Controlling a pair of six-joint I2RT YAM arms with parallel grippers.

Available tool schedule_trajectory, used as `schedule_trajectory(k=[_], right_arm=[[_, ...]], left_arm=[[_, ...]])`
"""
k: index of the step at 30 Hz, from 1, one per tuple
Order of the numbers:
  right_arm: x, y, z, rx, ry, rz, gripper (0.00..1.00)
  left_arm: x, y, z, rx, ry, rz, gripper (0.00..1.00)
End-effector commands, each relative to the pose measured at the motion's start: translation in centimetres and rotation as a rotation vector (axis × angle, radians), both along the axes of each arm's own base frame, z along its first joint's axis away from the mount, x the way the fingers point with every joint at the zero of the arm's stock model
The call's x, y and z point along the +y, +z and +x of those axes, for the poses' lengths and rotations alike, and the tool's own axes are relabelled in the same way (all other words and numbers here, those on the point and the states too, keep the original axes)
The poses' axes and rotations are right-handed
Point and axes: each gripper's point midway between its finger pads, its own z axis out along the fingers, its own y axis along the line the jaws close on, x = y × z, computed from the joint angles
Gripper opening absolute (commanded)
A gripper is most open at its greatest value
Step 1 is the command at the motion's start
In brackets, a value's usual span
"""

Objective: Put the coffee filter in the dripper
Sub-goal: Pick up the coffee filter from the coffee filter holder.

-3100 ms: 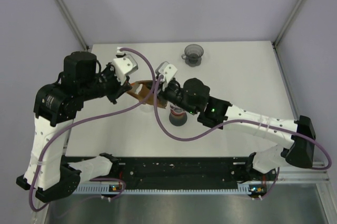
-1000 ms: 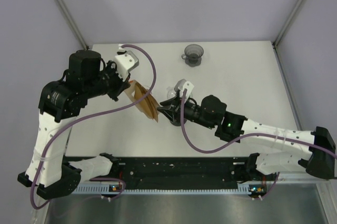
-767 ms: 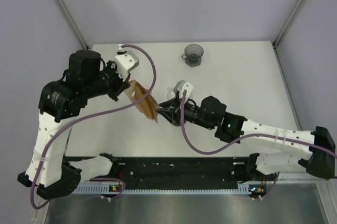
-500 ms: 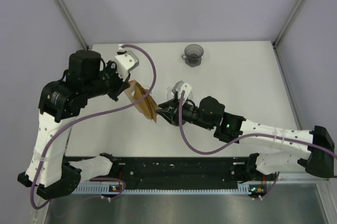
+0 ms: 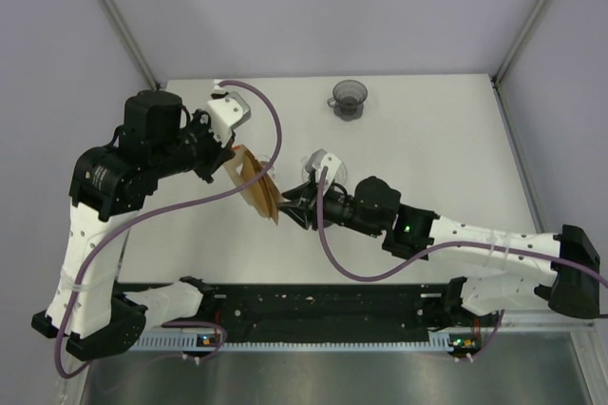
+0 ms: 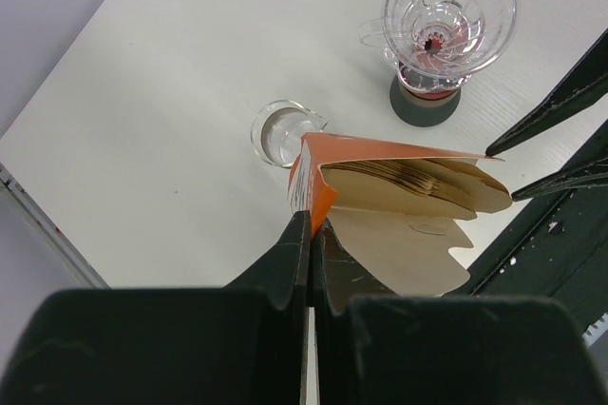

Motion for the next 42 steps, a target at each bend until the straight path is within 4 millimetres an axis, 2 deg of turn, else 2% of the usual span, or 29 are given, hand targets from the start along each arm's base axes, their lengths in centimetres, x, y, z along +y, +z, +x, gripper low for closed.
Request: schedule_trajectory(k=[1, 5, 13, 18, 22, 27, 34, 38, 42], right_arm=[[0.4, 4.0, -0.5, -0.019, 0.007, 0.102, 0.33], [0.4, 3.9, -0.3, -0.011, -0.025, 0.101, 0.32], [0.0, 3.9, 0.6, 0.037, -0.098, 0.123, 0.21], [-0.1, 4.0, -0.5, 0.046, -0.039, 0.127, 0.27], [-0.8, 3.8, -1.1, 0.042, -0.02, 0.136, 0.29], [-1.2, 2.2, -1.5, 0.081, -0.028, 0.115, 0.29], [-1.2, 0.5, -2.7, 0.091, 0.0, 0.083, 0.34], [-1.5, 0.1, -2.3, 0.093, -0.033, 0.095, 0.34], [-0.9, -0.1, -2.0, 0.096, -0.04, 0.093, 0.35]], left_arm=[[-0.5, 1.5, 0.2, -0.056, -0.017, -0.032, 0.0], [-0.4, 1.4, 0.3, -0.053, -0.015, -0.031, 0.0], [-0.5, 1.4, 0.2, -0.054, -0.017, -0.033, 0.0], [-0.3, 1.4, 0.4, -0.058, -0.005, -0.026, 0.0], [-0.3, 1.4, 0.4, -0.061, -0.003, -0.026, 0.0], [-0.2, 1.5, 0.4, -0.062, 0.003, -0.028, 0.0], [-0.2, 1.5, 0.3, -0.064, 0.001, -0.031, 0.0], [-0.2, 1.4, 0.2, -0.059, 0.001, -0.035, 0.0], [-0.4, 1.5, 0.2, -0.057, -0.005, -0.039, 0.0]])
